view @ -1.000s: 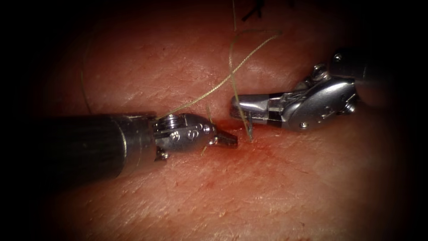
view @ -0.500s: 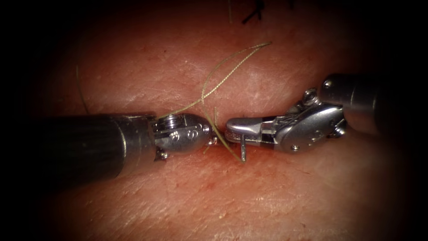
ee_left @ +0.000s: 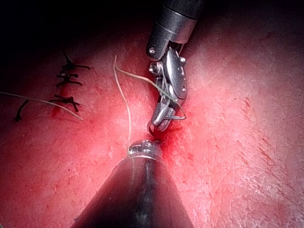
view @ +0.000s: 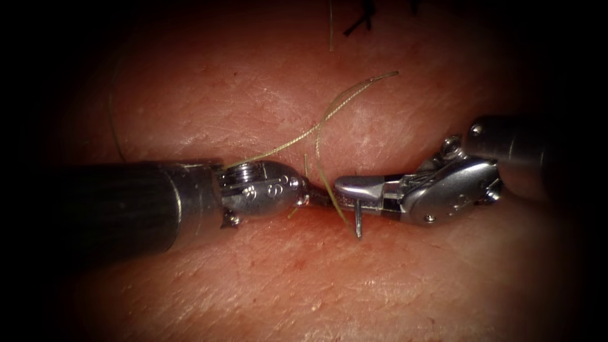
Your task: Wound Closure
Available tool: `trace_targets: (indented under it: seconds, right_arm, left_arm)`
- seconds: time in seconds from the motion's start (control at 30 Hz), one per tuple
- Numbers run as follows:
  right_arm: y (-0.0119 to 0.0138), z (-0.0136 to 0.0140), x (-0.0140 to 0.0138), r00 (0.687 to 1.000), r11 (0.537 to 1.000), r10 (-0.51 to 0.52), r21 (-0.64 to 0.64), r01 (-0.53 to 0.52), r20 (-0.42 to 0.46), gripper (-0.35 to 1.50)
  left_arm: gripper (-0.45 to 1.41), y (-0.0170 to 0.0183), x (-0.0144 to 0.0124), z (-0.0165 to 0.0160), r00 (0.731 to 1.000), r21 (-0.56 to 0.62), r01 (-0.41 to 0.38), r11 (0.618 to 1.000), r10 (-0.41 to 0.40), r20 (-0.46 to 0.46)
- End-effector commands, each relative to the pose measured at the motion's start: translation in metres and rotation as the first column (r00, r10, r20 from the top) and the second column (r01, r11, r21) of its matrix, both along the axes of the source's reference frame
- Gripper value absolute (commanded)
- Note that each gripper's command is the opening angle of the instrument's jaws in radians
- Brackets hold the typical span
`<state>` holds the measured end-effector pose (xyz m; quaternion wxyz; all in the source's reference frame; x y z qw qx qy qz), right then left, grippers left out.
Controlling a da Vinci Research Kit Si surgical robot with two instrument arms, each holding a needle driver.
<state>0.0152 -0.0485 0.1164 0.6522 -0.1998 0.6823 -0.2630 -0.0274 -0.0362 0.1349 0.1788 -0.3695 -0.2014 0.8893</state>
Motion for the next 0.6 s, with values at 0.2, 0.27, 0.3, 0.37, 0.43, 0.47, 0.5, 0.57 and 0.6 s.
trace_targets:
  seconds: [0.2, 0.27, 0.3, 0.37, 0.43, 0.47, 0.5, 0.57, 0.6]
  right_arm:
    - [0.0027, -0.0006, 0.0008, 0.999, 0.997, 0.051, 0.050, -0.050, -0.017, -0.35]
    - [0.0040, -0.0011, 0.0010, 0.997, 0.993, 0.077, 0.087, -0.075, -0.020, -0.35]
    - [0.0045, -0.0013, 0.0010, 0.996, 0.991, 0.085, 0.103, -0.083, -0.020, -0.35]
    - [0.0055, -0.0017, 0.0012, 0.995, 0.984, 0.094, 0.152, -0.091, -0.012, -0.35]
    - [0.0059, -0.0016, 0.0015, 0.995, 0.976, 0.101, 0.194, -0.097, -0.008, -0.35]
    - [0.0060, -0.0015, 0.0015, 0.995, 0.973, 0.100, 0.210, -0.097, -0.003, -0.35]
    - [0.0060, -0.0013, 0.0016, 0.995, 0.970, 0.101, 0.220, -0.099, 0.000, -0.35]
    - [0.0061, -0.0006, 0.0017, 0.995, 0.964, 0.099, 0.248, -0.100, 0.015, -0.35]
    - [0.0061, -0.0003, 0.0017, 0.995, 0.961, 0.100, 0.257, -0.101, 0.018, -0.35]
  left_arm:
    - [-0.42, 0.0000, -0.0008, 0.0005, 1.000, -0.001, 0.002, 1.000, -0.002, -0.001]
    - [-0.42, 0.0000, -0.0010, 0.0005, 1.000, -0.001, 0.005, 1.000, -0.005, -0.002]
    - [-0.42, 0.0000, -0.0011, 0.0005, 1.000, -0.001, 0.006, 1.000, -0.006, -0.003]
    - [-0.42, 0.0000, -0.0014, 0.0005, 1.000, 0.001, 0.006, 1.000, -0.006, -0.003]
    - [-0.42, 0.0000, -0.0016, 0.0005, 1.000, 0.003, 0.006, 1.000, -0.006, -0.002]
    - [-0.42, 0.0000, -0.0017, 0.0005, 1.000, 0.003, 0.007, 1.000, -0.007, -0.002]
    - [-0.42, 0.0001, -0.0017, 0.0005, 1.000, 0.005, 0.005, 1.000, -0.005, -0.001]
    - [-0.42, 0.0001, -0.0018, 0.0006, 1.000, 0.005, 0.006, 1.000, -0.006, -0.001]
    - [-0.42, 0.0000, -0.0018, 0.0006, 1.000, 0.004, 0.006, 1.000, -0.006, -0.001]
